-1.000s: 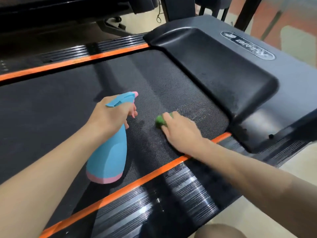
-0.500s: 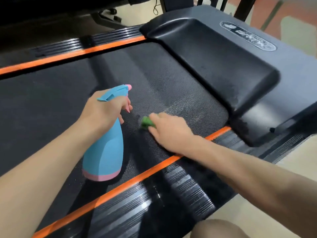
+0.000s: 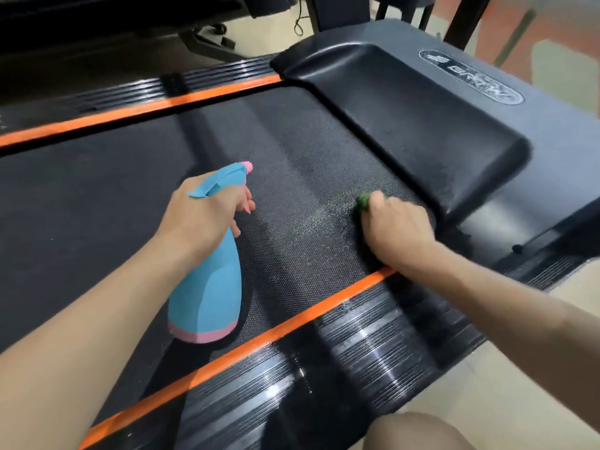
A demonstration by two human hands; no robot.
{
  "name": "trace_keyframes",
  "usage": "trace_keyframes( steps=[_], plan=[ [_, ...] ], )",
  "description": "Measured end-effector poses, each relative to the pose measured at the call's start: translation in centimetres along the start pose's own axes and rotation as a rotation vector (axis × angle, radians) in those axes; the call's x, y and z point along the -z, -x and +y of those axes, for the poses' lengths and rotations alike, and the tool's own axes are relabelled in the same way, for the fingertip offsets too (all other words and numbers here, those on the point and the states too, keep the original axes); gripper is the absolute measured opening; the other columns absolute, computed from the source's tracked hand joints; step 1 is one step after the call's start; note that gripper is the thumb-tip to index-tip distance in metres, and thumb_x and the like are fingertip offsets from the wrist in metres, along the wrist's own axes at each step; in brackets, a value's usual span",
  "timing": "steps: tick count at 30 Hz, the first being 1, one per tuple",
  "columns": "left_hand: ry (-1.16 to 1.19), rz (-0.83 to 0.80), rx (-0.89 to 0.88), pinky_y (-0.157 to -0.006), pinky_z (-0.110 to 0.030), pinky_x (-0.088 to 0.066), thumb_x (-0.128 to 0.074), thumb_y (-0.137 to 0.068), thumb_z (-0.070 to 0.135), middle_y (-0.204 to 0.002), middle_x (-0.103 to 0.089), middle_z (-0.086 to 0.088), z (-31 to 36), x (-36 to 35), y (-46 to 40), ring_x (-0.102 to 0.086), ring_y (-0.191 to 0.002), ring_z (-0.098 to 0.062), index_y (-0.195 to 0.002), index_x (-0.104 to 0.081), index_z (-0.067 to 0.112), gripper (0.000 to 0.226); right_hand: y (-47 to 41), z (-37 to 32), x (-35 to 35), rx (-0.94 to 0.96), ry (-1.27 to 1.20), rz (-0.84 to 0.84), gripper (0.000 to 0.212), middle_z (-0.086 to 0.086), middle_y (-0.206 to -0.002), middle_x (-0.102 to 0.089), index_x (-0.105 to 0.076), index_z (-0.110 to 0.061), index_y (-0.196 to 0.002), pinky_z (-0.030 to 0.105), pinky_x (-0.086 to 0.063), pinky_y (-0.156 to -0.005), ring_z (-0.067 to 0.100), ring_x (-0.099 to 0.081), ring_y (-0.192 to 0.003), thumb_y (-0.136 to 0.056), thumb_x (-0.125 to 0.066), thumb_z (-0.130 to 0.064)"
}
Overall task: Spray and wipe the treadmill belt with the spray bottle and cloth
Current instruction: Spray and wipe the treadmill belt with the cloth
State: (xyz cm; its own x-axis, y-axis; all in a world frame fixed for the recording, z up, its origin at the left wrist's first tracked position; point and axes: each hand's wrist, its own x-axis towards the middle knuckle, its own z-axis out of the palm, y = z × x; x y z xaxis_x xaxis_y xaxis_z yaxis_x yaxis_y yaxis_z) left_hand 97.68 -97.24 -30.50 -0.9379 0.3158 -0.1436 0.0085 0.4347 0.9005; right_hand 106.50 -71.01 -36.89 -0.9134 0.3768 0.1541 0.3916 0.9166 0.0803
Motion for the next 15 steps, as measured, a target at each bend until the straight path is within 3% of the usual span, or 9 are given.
trace_keyframes(
  steps=[3,5,7,10,13,15],
  plan=[
    [-0.004,-0.016,0.002,-0.074,-0.028,-0.049,-0.05,-0.066,0.033,-0.103,-0.08,0.014,0.1,-0.1,0.1,-0.064,-0.056,-0.015,-0.088,-0.074,0.042,0.034,4.0,-3.6,1.0,0.277,-0.034,-0.074,0.026,0.007,-0.093,-0.068,-0.05,-0.017,-0.104,0.037,-0.038,-0.06,0.035,-0.068,-0.081,-0.102,-0.039,-0.04],
    [0.002,-0.012,0.005,-0.074,-0.027,-0.049,-0.05,-0.066,0.034,-0.103,-0.08,0.013,0.2,-0.1,0.1,-0.064,-0.056,-0.015,-0.087,-0.075,0.042,0.034,3.5,-3.1,1.4,0.372,-0.044,-0.102,0.028,0.005,-0.093,-0.066,-0.048,-0.02,-0.102,0.038,-0.045,-0.063,0.034,-0.067,-0.083,-0.101,-0.037,-0.045],
    [0.013,-0.008,0.007,-0.073,-0.027,-0.049,-0.05,-0.066,0.034,-0.104,-0.08,0.014,0.2,0.0,0.1,-0.063,-0.056,-0.015,-0.082,-0.074,0.039,0.029,0.8,-0.3,0.9,0.319,0.035,-0.084,0.03,0.007,-0.101,-0.066,-0.048,-0.021,-0.108,0.04,-0.049,-0.068,0.036,-0.068,-0.088,-0.101,-0.035,-0.047],
    [0.048,0.011,0.012,-0.062,-0.018,-0.049,-0.049,-0.068,0.033,-0.108,-0.08,0.011,0.2,0.1,0.2,-0.061,-0.054,-0.012,-0.094,-0.074,0.036,0.036,-3.0,4.8,0.2,0.024,0.137,-0.017,0.032,0.018,-0.109,-0.067,-0.05,-0.017,-0.113,0.046,-0.051,-0.075,0.042,-0.067,-0.091,-0.104,-0.032,-0.042],
    [0.087,0.04,0.008,-0.053,-0.008,-0.046,-0.054,-0.077,0.026,-0.104,-0.08,0.003,-0.1,0.2,0.1,-0.057,-0.05,-0.008,-0.11,-0.078,0.028,0.041,-2.8,3.1,-0.4,-0.095,0.023,0.021,0.03,0.024,-0.103,-0.067,-0.051,-0.011,-0.108,0.047,-0.051,-0.075,0.046,-0.066,-0.089,-0.104,-0.035,-0.036],
    [0.093,0.047,0.001,-0.054,-0.008,-0.047,-0.055,-0.081,0.022,-0.101,-0.08,0.001,-0.2,0.3,0.0,-0.057,-0.05,-0.008,-0.117,-0.078,0.031,0.043,-0.8,-0.5,0.3,-0.072,-0.104,-0.03,0.03,0.022,-0.102,-0.068,-0.052,-0.013,-0.108,0.046,-0.05,-0.075,0.045,-0.066,-0.091,-0.102,-0.037,-0.038]
  ],
)
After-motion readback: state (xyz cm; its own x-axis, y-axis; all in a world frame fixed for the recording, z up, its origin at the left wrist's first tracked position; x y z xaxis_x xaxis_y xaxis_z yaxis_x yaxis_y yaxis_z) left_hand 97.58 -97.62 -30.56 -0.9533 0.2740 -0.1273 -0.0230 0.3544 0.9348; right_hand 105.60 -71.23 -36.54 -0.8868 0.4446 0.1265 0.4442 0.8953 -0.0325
